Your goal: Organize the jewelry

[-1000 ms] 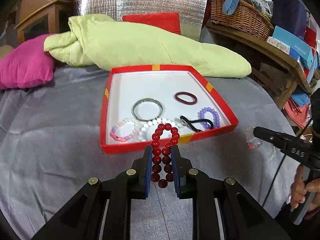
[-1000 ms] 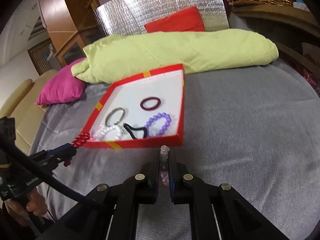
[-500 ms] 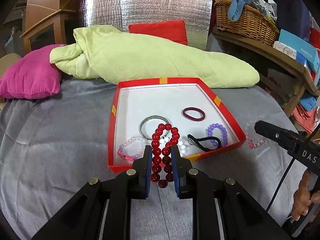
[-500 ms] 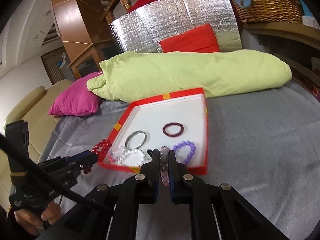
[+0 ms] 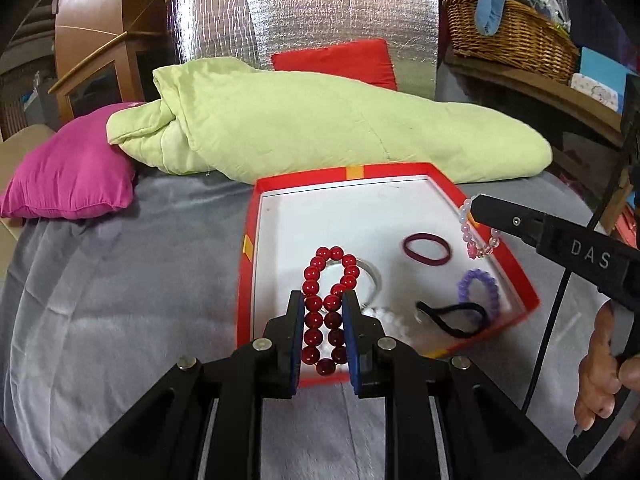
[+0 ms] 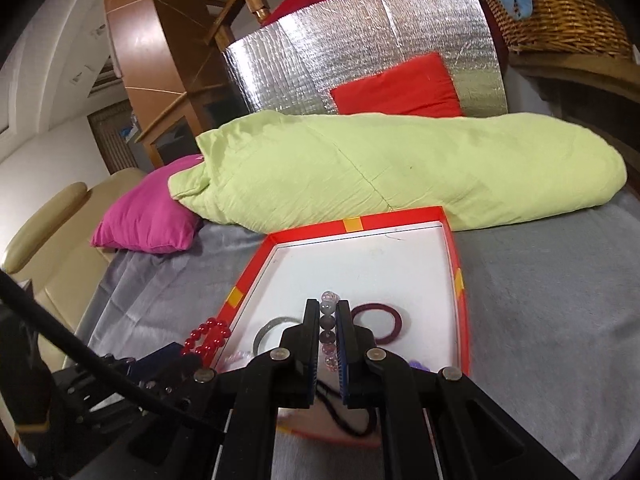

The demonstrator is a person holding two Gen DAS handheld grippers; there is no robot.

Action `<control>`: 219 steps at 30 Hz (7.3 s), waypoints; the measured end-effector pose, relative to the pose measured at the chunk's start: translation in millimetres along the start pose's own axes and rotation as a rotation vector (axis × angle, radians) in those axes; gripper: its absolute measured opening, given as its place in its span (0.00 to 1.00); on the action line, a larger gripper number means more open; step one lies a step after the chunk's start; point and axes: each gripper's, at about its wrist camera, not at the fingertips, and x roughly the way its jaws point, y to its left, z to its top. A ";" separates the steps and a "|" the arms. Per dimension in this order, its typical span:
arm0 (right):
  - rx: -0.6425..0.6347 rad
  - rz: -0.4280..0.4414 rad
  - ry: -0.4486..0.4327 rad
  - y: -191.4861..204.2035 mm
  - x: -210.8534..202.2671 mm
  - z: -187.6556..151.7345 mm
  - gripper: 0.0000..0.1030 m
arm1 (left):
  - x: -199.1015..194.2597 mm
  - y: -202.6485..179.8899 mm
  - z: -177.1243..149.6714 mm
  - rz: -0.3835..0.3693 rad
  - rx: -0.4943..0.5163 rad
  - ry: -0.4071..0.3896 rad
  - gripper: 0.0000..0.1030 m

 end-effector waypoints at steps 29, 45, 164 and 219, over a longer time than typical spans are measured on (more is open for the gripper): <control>-0.061 -0.246 0.066 7.8 84.2 43.0 0.08 | 114.0 31.8 50.1 0.074 -0.011 0.078 0.19; -0.045 -0.267 0.093 1.4 100.9 42.5 0.08 | 127.5 30.7 49.6 0.068 -0.007 0.113 0.19; -0.204 -0.357 0.158 55.3 -89.8 -72.2 0.68 | -83.2 41.9 -55.6 0.253 -0.009 -0.078 0.86; 0.148 -0.517 0.103 -88.7 -88.4 -50.0 0.69 | -23.6 105.7 -78.9 0.280 -0.278 0.117 0.86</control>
